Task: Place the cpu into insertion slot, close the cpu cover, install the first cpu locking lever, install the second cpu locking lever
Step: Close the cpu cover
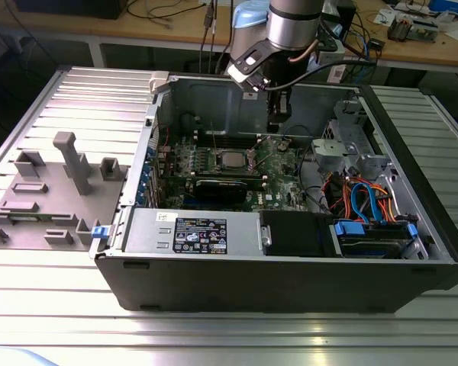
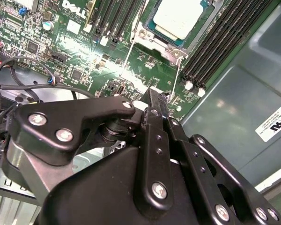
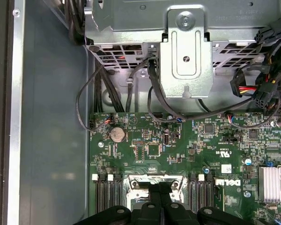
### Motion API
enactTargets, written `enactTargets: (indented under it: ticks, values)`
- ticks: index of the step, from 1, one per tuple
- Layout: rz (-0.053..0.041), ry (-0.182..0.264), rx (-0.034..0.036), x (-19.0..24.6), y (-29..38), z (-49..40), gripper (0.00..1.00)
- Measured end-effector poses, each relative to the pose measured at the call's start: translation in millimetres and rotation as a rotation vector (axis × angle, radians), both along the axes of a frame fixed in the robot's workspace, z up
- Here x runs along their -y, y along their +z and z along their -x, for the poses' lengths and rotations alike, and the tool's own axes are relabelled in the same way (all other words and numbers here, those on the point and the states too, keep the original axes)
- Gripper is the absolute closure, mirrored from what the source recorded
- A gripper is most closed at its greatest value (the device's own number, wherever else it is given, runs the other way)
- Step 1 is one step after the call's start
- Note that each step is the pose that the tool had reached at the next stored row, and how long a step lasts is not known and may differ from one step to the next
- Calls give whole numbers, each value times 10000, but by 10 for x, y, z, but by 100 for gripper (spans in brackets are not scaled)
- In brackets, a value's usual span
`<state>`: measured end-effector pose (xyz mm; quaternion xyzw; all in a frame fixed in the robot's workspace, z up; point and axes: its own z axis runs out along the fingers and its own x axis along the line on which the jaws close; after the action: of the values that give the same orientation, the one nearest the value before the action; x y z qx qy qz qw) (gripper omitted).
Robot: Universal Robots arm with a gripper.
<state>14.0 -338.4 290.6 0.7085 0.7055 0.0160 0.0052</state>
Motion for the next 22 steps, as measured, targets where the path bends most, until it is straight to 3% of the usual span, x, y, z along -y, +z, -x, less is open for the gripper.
enactTargets:
  ticks: [15, 19, 22]
  values:
    - [0, 0, 0, 0, -2, -70, 89]
    - [-2, -1, 0, 0, -14, -171, 89]
    - [0, 1, -8, 0, -65, -243, 89]
